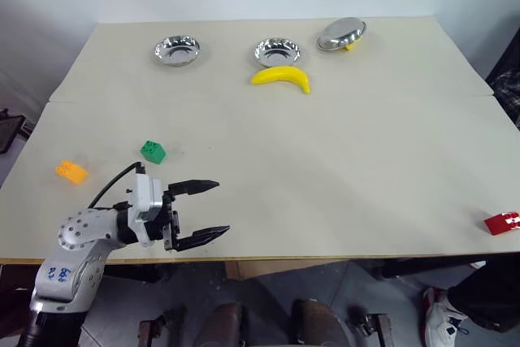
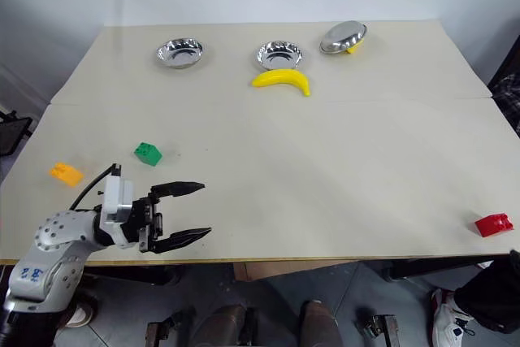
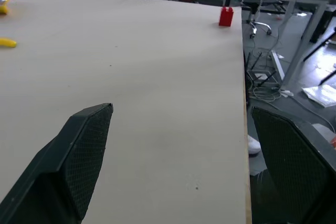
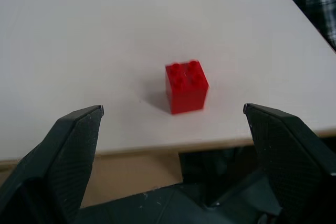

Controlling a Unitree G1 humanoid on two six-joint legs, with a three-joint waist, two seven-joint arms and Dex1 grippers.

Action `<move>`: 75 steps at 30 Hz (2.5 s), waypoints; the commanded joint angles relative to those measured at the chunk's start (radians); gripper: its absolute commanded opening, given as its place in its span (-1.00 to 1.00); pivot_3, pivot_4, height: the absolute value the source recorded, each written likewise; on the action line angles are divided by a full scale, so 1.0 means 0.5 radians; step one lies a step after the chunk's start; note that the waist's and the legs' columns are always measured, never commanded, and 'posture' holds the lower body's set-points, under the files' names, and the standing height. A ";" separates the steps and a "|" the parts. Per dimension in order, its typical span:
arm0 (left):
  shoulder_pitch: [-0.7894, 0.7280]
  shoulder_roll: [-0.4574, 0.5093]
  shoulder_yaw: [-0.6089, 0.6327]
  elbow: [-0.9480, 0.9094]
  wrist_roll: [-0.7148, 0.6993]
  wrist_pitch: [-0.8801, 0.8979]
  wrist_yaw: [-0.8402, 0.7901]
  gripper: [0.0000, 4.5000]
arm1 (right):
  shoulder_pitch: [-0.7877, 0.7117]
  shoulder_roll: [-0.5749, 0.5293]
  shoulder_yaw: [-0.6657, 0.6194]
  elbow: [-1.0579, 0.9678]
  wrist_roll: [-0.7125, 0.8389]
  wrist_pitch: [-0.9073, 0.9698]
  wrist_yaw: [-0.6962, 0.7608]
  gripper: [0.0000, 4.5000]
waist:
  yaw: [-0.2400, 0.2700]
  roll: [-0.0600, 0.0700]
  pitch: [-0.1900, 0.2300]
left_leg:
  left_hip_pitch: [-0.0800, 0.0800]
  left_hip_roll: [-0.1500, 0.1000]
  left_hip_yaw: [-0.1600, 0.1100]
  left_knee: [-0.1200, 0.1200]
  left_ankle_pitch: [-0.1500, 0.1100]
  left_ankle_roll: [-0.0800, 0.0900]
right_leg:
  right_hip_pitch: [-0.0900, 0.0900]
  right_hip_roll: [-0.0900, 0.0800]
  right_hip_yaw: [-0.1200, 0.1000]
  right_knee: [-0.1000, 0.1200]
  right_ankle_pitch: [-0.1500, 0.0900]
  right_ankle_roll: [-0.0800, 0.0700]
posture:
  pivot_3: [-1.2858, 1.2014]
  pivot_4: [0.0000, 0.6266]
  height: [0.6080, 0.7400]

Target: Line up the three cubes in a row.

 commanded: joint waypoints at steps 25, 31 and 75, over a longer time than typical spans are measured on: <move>0.172 -0.005 0.084 -0.306 -0.106 0.098 0.189 0.99 | -0.574 -0.494 0.446 0.697 -0.491 0.263 0.172 1.00 | 0.045 0.002 -0.001 | -0.001 -0.003 -0.001 0.003 0.003 0.002 | 0.003 0.001 -0.003 -0.001 0.000 0.000 | 0.03 -0.52 1.00; 0.152 0.013 0.059 -0.277 -0.118 0.079 0.090 0.99 | -0.673 -0.478 0.515 0.778 -0.551 0.161 0.206 1.00 | 0.045 0.002 -0.001 | -0.001 -0.003 -0.001 0.003 0.003 0.001 | 0.002 0.001 -0.003 -0.001 0.000 0.000 | 0.03 -0.52 1.00; 0.234 -0.037 0.211 0.268 0.057 -0.373 -0.048 1.00 | -2.692 -0.233 2.726 1.819 -0.852 -1.380 1.729 -0.32 | -0.007 -0.007 0.007 | -0.007 0.000 -0.011 0.022 -0.002 -0.001 | 0.003 0.000 -0.017 0.004 0.000 0.000 | 0.03 -0.52 1.00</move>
